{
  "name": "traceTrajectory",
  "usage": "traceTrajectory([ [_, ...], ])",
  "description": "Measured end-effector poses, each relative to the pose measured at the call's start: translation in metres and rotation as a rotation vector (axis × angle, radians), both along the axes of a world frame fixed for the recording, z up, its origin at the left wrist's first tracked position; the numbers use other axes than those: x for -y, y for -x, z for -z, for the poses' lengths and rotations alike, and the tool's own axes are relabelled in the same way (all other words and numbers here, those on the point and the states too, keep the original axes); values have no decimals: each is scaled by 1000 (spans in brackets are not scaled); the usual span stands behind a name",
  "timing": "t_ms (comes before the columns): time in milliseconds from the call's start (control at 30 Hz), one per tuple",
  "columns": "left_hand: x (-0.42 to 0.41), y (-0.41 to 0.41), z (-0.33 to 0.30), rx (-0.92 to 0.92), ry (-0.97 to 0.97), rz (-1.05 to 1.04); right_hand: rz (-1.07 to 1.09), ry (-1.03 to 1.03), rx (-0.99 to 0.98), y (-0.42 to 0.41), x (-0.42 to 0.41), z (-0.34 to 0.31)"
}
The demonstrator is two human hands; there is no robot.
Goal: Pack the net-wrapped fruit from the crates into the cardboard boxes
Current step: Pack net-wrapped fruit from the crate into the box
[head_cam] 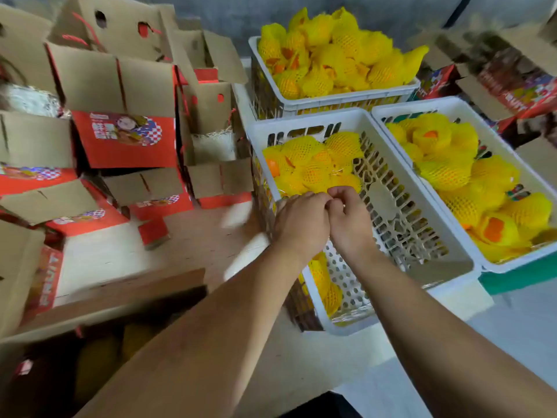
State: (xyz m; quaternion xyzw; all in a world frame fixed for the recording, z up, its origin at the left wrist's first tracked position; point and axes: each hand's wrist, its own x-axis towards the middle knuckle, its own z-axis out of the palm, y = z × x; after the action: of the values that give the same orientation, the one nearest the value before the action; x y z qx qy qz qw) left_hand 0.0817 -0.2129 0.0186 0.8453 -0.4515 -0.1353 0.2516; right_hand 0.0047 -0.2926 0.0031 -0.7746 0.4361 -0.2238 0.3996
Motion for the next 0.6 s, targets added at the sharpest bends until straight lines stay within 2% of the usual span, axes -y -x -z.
traceTrajectory([
  [67,14,-7,10,220,-184,20,-113,39,-194,-10,37,20],
  [133,16,-8,20,341,-259,24,-265,89,-298,-25,67,36],
  [233,17,-9,29,366,-247,2,-387,104,-399,-58,100,54],
  [333,21,-9,32,395,-275,1,-326,160,-586,-89,114,70],
  [433,23,-8,31,414,-299,-1,-245,188,-505,-99,120,78],
  [533,24,-7,31,425,-312,-22,-262,74,-289,-88,127,79],
  [600,24,-7,34,429,-306,-38,-236,-82,-140,-73,125,74],
])
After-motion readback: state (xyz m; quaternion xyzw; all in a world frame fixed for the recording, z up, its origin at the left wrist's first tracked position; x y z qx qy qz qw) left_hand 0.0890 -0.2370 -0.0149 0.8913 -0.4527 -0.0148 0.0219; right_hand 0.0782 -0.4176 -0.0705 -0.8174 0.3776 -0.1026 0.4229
